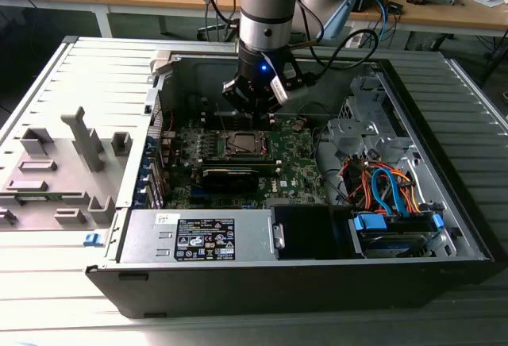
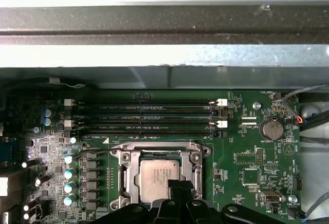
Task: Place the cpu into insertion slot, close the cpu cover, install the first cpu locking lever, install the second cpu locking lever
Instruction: 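Install the first cpu locking lever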
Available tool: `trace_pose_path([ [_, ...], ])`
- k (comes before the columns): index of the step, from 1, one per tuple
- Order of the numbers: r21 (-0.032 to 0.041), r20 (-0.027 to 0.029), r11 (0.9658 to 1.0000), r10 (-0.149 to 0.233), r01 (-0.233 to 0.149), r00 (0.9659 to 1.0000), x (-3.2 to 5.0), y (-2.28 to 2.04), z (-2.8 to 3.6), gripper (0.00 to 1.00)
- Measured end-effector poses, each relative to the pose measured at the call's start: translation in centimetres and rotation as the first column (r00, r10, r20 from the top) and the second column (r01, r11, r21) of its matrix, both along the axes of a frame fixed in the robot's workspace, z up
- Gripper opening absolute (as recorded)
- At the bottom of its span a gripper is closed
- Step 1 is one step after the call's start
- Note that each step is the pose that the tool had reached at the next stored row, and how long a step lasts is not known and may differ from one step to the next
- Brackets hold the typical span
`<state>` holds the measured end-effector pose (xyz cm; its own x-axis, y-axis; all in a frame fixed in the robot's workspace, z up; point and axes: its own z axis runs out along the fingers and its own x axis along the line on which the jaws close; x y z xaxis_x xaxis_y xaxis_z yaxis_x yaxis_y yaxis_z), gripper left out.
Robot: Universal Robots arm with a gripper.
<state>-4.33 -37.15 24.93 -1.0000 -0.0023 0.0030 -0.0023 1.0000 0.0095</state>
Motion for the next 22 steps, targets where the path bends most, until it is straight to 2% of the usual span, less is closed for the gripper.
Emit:
trace_pose_path([
  [8, 0.0001, 0.0, 1.0, 0.0, 0.0, 1.0, 0.0, 0.0, 0.46, 0.11],
  [22, 0.0003, 0.0, 1.0, 0.0, 0.0, 1.0, 0.0, 0.0, 0.87, 0.11],
])
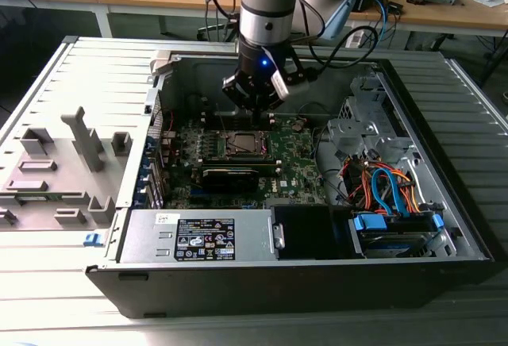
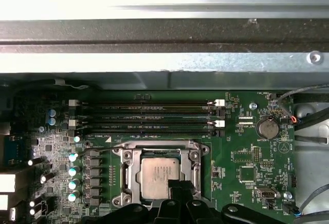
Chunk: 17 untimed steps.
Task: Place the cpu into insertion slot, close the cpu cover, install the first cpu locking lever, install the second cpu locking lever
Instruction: 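Install the first cpu locking lever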
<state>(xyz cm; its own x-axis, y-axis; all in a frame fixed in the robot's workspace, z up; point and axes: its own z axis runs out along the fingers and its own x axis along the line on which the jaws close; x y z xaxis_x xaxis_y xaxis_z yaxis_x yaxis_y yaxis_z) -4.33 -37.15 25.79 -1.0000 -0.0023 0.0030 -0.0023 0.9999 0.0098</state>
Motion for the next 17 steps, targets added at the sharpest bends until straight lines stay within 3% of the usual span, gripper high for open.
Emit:
trace_pose_path([
  [17, 0.0, 0.0, 1.0, 0.0, 0.0, 1.0, -0.05, 0.0, 0.48, 0.11],
])
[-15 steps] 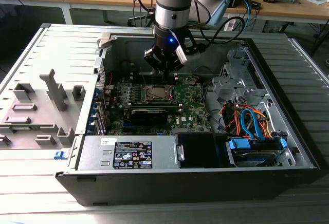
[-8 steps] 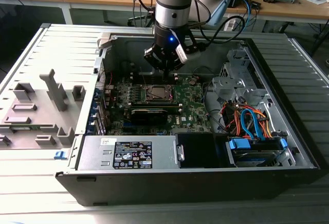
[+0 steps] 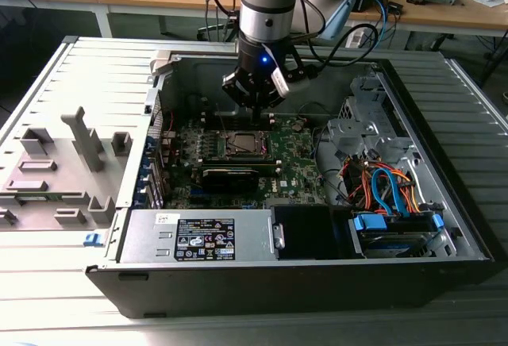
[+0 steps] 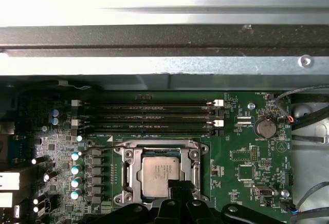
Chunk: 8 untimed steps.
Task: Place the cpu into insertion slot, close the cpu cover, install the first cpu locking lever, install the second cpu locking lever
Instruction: 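Install the first cpu locking lever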
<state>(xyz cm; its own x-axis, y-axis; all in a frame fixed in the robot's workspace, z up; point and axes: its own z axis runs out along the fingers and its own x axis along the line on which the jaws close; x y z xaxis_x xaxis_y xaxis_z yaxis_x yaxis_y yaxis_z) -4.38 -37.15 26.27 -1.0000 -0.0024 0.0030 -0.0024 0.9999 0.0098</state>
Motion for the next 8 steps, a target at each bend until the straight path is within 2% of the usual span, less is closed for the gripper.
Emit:
trace_pose_path([
  [8, 0.0001, 0.0001, 1.0, 0.0, 0.0, 1.0, -0.08, 0.0, 0.03, 0.11],
])
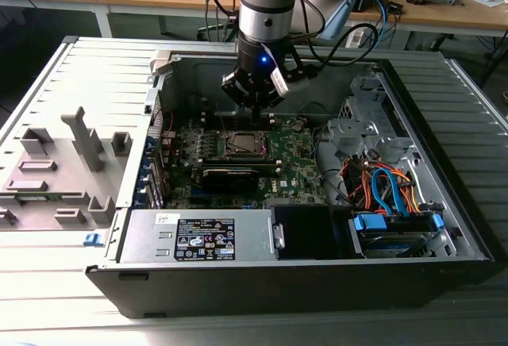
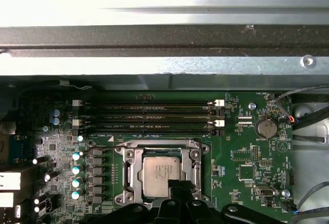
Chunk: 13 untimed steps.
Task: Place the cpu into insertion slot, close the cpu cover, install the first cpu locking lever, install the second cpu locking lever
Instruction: 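Install the first cpu locking lever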
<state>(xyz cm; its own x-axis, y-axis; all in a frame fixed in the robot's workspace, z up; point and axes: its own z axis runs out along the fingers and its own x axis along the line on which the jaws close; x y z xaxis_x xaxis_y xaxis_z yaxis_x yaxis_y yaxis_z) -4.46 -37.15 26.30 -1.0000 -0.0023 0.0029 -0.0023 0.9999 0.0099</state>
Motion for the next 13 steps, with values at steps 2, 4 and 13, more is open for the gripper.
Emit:
trace_pose_path([
  [2, 0.0, 0.0, 1.0, 0.0, 0.0, 1.0, 0.0, 0.0, 0.03, 0.11],
  [4, -0.0001, 0.0, 1.0, 0.0, 0.0, 1.0, -0.01, 0.0, 0.28, 0.11],
  [13, -0.0002, -0.0001, 1.0, 0.0, 0.0, 1.0, -0.01, 0.0, 0.4, 0.11],
])
